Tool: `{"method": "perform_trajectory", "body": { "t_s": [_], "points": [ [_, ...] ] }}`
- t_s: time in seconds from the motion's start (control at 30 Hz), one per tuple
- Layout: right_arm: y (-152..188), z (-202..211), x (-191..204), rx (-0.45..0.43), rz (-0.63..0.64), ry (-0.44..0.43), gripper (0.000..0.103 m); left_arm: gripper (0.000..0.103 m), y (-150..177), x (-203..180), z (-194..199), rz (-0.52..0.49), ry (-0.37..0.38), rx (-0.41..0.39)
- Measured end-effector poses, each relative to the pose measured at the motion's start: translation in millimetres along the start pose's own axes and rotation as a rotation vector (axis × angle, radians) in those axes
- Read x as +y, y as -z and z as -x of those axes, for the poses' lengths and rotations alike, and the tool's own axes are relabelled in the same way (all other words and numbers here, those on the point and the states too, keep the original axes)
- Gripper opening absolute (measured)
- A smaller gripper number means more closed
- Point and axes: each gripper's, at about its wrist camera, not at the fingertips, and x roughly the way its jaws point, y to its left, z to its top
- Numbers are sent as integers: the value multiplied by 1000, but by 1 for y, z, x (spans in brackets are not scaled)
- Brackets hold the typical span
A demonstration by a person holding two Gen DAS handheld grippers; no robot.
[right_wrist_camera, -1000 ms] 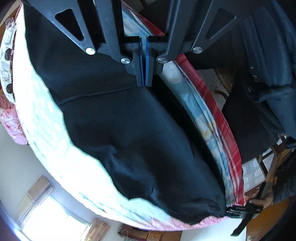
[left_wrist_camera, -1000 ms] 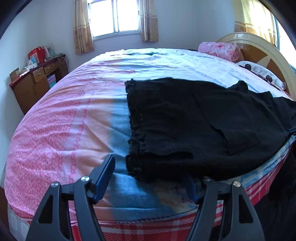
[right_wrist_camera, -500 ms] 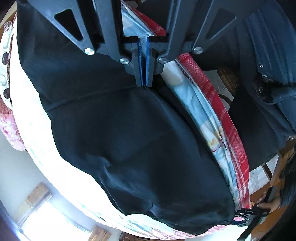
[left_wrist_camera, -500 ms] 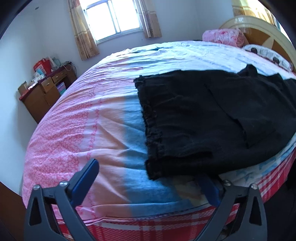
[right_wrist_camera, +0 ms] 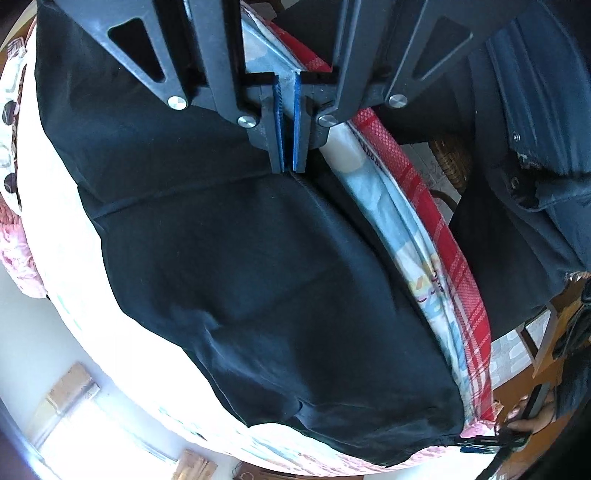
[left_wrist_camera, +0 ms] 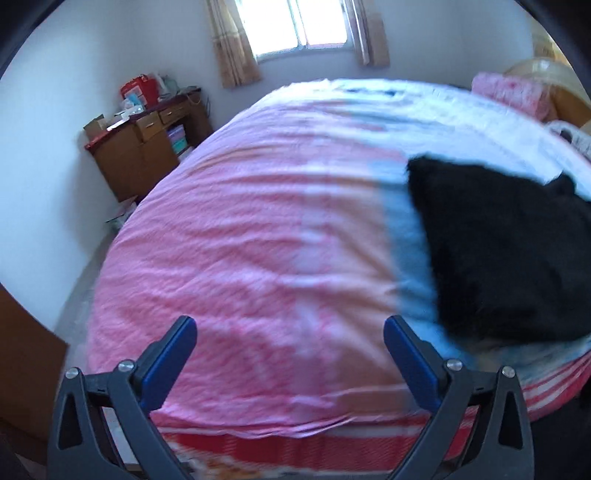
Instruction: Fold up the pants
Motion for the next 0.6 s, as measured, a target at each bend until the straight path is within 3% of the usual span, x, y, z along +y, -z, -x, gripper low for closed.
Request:
{"method": "perform_trajectory", "body": {
  "t_s": [0.03, 0.1, 0.2, 0.27, 0.33, 0.4, 0.47, 0.57, 0.6],
  "points": [
    [-1, 4, -2, -2, 1, -4, 14, 101, 1, 1, 2, 2, -6, -9],
    [-4, 17, -9, -24, -14, -27, 37, 98, -5, -3, 20, 23, 44, -73],
    [-15, 35, -19, -83, -44, -59, 40, 98, -27, -20, 41, 58, 193, -170],
    [-24, 37, -22, -104, -48, -54, 40, 98, -47, -35, 38, 92, 332, -177],
    [-36, 31, -21, -109, -50, -46, 40, 97, -66, -51, 26, 104, 391, -165],
    [-45, 23, -16, -104, -43, -35, 40, 86, -84, -67, 4, 94, 418, -131],
    [-50, 18, -8, -117, -31, -36, 40, 65, -97, -75, -21, 115, 437, -57],
    [-56, 15, -6, -135, -54, -76, 40, 50, -105, -78, -54, 173, 480, 59],
    [-57, 16, -8, -137, -64, -83, 40, 50, -106, -79, -57, 185, 491, 68]
  ]
}}
